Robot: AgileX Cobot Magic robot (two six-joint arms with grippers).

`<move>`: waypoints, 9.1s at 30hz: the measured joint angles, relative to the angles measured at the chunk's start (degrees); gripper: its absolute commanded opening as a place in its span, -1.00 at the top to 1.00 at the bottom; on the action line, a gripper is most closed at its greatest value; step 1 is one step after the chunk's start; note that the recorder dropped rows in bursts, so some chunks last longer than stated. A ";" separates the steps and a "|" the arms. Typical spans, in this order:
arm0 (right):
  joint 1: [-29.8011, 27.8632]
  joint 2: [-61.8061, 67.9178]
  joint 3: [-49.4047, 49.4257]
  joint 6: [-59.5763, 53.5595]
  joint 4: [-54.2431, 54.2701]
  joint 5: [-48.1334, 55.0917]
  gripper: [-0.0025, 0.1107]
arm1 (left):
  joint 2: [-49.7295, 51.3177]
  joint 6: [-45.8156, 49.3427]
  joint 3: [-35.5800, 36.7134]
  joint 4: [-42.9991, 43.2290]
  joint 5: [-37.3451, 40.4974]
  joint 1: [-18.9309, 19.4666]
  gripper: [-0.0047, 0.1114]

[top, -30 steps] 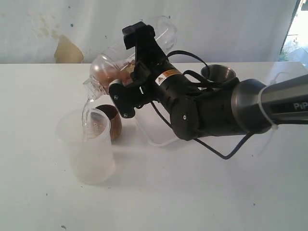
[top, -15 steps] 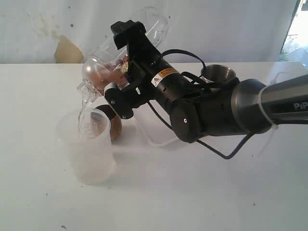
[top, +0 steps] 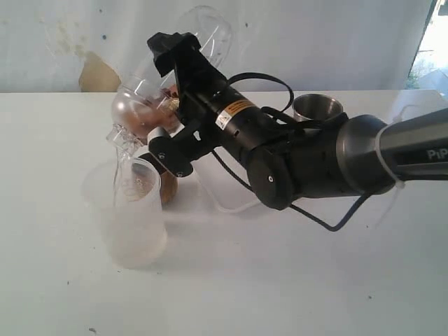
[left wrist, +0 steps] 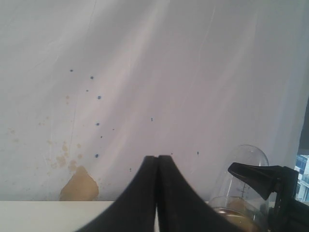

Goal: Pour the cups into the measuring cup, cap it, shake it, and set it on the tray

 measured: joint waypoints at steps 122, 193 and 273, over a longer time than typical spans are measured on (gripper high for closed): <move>-3.63 0.00 -1.20 0.00 -17.86 -3.34 0.96 | 0.00 0.00 0.00 0.00 1.80 0.00 0.92; -5.31 4.47 -8.56 0.00 -38.54 -9.89 0.96 | 0.00 0.00 0.00 0.00 2.38 0.00 0.92; -6.02 4.47 2.71 129.91 20.81 -7.67 0.96 | 0.00 0.00 0.00 0.00 4.50 0.00 0.92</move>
